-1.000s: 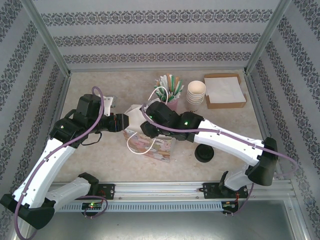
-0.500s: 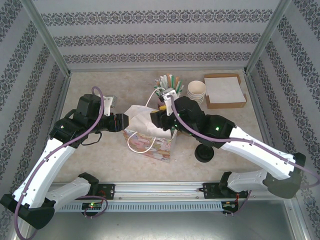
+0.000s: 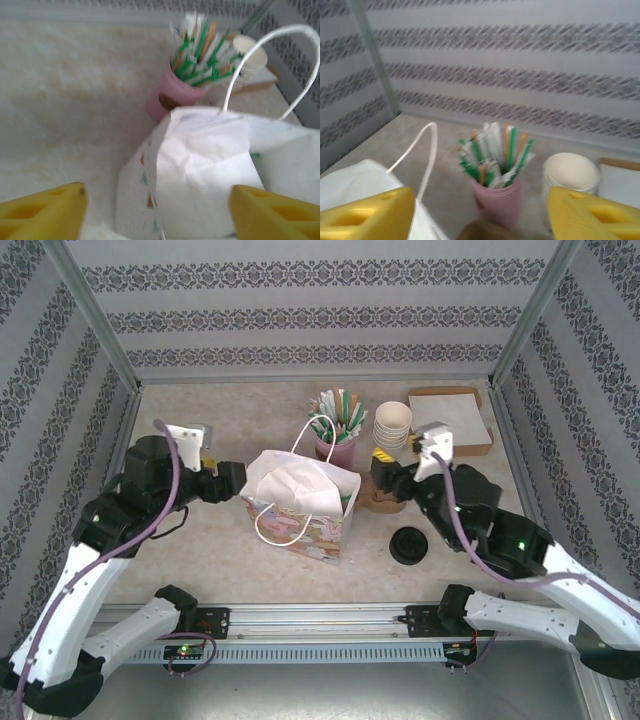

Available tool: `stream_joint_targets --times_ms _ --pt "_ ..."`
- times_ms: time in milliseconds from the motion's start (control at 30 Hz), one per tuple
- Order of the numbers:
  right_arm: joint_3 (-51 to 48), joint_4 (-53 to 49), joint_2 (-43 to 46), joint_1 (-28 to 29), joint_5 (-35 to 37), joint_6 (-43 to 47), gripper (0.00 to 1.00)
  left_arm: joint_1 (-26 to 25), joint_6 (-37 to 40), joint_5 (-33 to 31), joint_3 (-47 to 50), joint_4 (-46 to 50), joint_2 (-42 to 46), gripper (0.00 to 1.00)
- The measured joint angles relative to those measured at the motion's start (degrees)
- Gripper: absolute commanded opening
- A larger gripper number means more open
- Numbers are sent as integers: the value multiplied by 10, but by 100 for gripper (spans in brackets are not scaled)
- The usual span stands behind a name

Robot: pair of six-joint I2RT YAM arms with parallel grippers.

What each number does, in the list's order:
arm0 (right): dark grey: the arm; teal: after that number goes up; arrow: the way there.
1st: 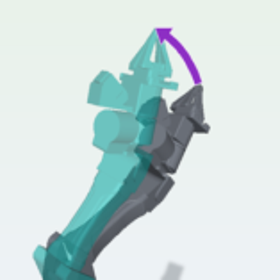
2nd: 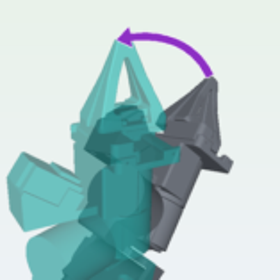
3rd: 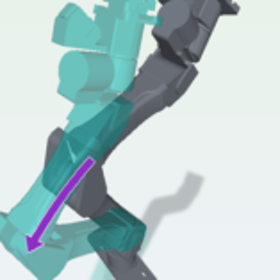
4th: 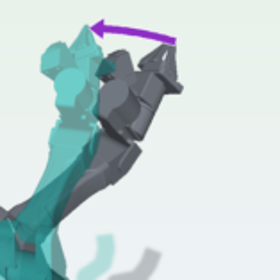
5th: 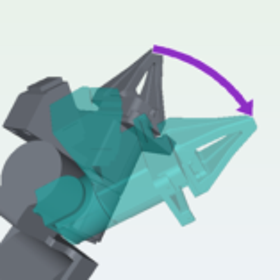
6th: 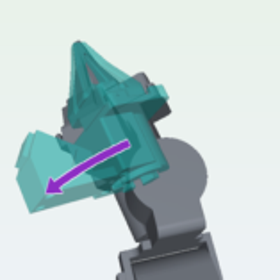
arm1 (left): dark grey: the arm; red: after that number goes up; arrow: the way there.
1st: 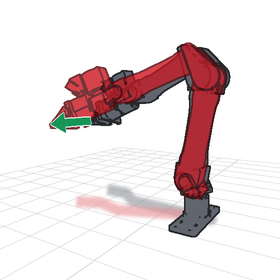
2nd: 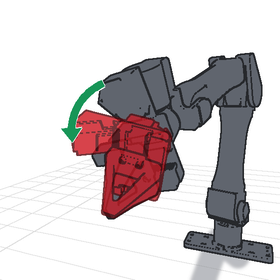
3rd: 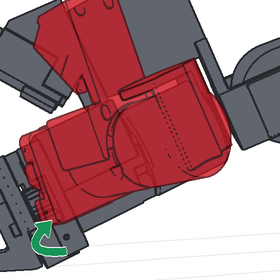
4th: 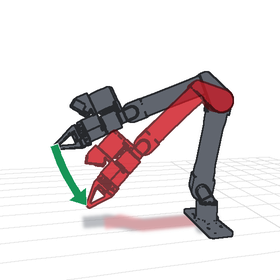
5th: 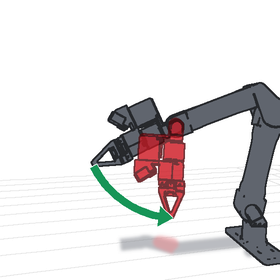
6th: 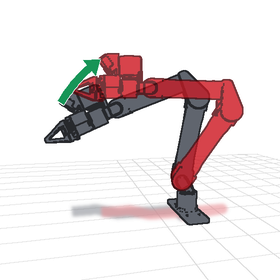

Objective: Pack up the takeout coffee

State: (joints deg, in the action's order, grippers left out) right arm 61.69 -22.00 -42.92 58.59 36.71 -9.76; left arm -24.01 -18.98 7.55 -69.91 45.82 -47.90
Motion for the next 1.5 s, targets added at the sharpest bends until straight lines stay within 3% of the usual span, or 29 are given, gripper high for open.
stream_joint_targets --times_ms 33,167,367,500,700,867,1133,1500 --pt "-16 9 18 -1 23 12 85 0 5 -17 8 -19 11 100" --pt "-92 57 74 -26 96 61 98 0 35 -128 59 -92 36 100" --pt "-244 145 132 -141 116 137 98 1 78 -348 217 -268 47 100" --pt "-342 198 144 -267 66 137 98 20 70 -429 290 -346 37 100" --pt "-453 280 113 -496 -41 54 98 61 39 -506 341 -437 -23 100" --pt "-489 328 38 -584 -101 -1 98 108 12 -513 415 -487 -69 100" --pt "-489 429 -145 -588 -156 -8 98 140 15 -500 474 -601 -149 100" --pt "-453 560 -270 -588 -179 30 98 151 117 -429 478 -808 -327 100"
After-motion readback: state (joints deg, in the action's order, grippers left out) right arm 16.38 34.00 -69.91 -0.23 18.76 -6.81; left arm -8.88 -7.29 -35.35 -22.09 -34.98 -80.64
